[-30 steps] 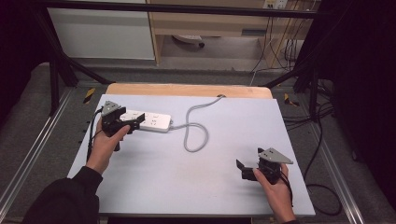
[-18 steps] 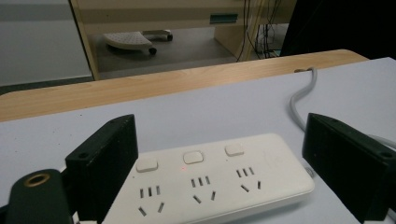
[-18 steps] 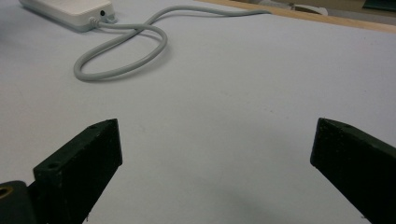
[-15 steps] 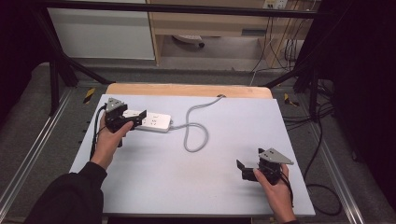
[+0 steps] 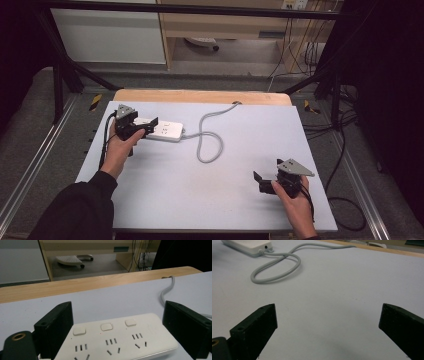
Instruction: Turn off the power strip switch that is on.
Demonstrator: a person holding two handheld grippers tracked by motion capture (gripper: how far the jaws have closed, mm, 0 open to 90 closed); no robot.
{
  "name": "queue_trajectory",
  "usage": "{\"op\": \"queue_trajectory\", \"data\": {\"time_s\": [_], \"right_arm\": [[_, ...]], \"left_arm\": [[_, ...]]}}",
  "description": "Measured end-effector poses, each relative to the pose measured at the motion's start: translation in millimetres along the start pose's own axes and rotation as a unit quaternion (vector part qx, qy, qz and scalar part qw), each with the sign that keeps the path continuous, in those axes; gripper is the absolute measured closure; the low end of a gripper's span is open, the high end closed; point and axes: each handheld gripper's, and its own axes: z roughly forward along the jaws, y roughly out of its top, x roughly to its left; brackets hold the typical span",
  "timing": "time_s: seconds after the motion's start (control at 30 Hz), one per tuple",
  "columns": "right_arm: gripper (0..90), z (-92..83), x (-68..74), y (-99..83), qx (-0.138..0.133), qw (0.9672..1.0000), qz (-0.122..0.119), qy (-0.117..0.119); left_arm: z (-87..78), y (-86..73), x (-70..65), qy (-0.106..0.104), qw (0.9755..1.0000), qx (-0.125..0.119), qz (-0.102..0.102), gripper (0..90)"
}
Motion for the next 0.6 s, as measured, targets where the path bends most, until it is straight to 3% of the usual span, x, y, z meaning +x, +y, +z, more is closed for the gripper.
{"op": "queue_trajectory", "data": {"time_s": [0.6], "right_arm": [[2.3,-1.0,0.3,-0.2,0.0,1.0,0.004,0.001]], "left_arm": [[10.5,-5.7,4.3,0.016,0.9998,0.013,0.0,12.7]]}}
